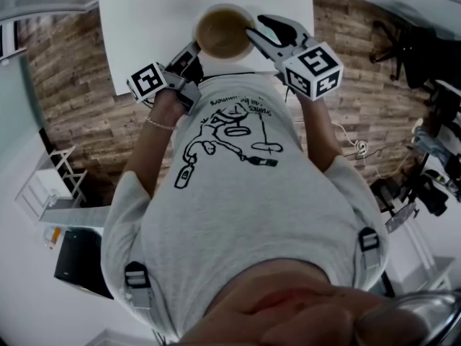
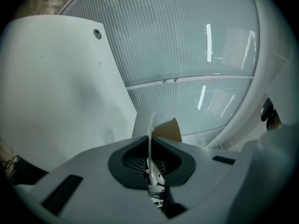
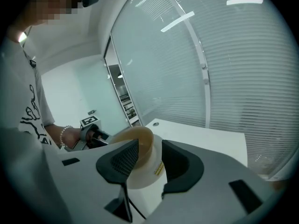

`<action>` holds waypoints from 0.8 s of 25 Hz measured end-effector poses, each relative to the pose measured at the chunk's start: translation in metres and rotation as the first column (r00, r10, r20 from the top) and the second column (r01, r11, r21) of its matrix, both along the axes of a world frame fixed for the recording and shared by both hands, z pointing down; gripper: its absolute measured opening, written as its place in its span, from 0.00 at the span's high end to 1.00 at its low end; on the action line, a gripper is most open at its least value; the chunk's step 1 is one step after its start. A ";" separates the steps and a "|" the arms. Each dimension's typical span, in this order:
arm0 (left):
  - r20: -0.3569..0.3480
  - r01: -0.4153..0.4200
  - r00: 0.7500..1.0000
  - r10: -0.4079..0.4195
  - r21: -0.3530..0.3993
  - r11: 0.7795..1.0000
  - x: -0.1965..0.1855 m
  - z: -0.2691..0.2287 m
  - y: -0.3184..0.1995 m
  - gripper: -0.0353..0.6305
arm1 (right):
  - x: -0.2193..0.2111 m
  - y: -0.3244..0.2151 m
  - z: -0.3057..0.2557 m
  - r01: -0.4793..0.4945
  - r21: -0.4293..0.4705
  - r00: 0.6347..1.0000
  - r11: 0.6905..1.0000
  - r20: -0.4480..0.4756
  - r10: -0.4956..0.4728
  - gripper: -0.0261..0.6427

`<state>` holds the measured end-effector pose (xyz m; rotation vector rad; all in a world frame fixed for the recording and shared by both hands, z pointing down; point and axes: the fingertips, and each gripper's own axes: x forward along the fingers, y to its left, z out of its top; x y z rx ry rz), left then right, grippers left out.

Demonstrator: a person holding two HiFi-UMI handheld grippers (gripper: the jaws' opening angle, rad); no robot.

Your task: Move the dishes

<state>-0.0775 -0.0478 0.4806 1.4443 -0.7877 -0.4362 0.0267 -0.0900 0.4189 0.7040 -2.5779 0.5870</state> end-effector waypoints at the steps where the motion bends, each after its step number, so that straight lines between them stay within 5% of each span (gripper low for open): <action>1: 0.001 0.000 1.000 0.000 0.001 1.000 0.000 -0.001 0.000 0.93 | -0.002 0.000 0.003 0.008 -0.017 1.000 1.000 -0.011 -0.008 0.70; 9: -0.002 -0.013 1.000 0.013 0.010 1.000 0.006 -0.003 0.006 0.93 | -0.009 0.009 0.021 0.033 -0.128 0.996 0.991 -0.074 -0.043 0.74; 20: 0.005 -0.018 1.000 0.018 0.016 1.000 0.007 0.000 0.006 0.93 | -0.011 0.008 0.032 0.019 -0.155 0.992 0.988 -0.123 -0.039 0.88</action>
